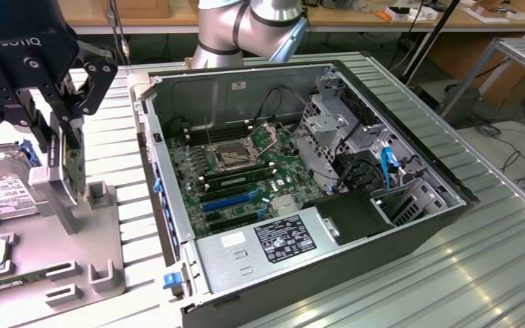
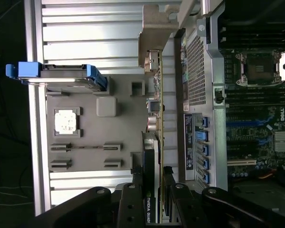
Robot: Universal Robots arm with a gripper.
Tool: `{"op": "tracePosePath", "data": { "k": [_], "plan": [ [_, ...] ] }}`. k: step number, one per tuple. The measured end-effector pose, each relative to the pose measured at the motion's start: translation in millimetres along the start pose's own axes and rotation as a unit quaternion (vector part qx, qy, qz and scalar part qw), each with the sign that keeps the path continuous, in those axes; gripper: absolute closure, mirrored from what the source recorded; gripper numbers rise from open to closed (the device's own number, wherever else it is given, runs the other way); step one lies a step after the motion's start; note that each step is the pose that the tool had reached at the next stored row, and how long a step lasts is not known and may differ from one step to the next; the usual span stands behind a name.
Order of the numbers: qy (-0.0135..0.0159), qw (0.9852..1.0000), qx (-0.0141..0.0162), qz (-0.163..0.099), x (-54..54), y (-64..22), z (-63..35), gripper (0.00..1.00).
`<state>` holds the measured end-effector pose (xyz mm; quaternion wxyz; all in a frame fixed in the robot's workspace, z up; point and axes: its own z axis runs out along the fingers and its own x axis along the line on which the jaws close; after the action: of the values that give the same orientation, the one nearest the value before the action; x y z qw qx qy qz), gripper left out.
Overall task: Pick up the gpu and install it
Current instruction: 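Pick up the gpu and move the gpu toward the slot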
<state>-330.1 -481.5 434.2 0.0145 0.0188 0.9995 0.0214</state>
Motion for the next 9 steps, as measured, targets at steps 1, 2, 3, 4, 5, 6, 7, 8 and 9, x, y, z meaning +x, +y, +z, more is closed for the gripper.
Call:
{"op": "tracePosePath", "data": {
  "k": [1, 2, 3, 4, 5, 6, 7, 8, 9],
  "plan": [
    [0.0, 1.0, 0.0, 0.0, -0.8, 0.0, 0.1, 0.73],
    [0.0, 1.0, 0.0, 0.0, -1.4, 0.1, 0.0, 0.73],
    [0.0, 1.0, 0.0, 0.0, -2.2, 0.1, 0.1, 0.73],
    [0.0, 1.0, 0.0, 0.0, -2.8, 0.1, 0.1, 0.73],
    [0.0, 1.0, 0.0, 0.0, -3.5, 0.1, 0.2, 0.73],
    [0.0, 1.0, 0.0, 0.0, -4.2, 0.2, 0.1, 0.73],
    [0.0, 1.0, 0.0, 0.0, -5.2, 0.2, 0.1, 0.73],
    [0.0, 1.0, 0.0, 0.0, -7.3, 0.3, 0.2, 0.73],
    [0.0, 1.0, 0.0, 0.0, -8.3, 0.3, 0.3, 0.73]
  ]
}}
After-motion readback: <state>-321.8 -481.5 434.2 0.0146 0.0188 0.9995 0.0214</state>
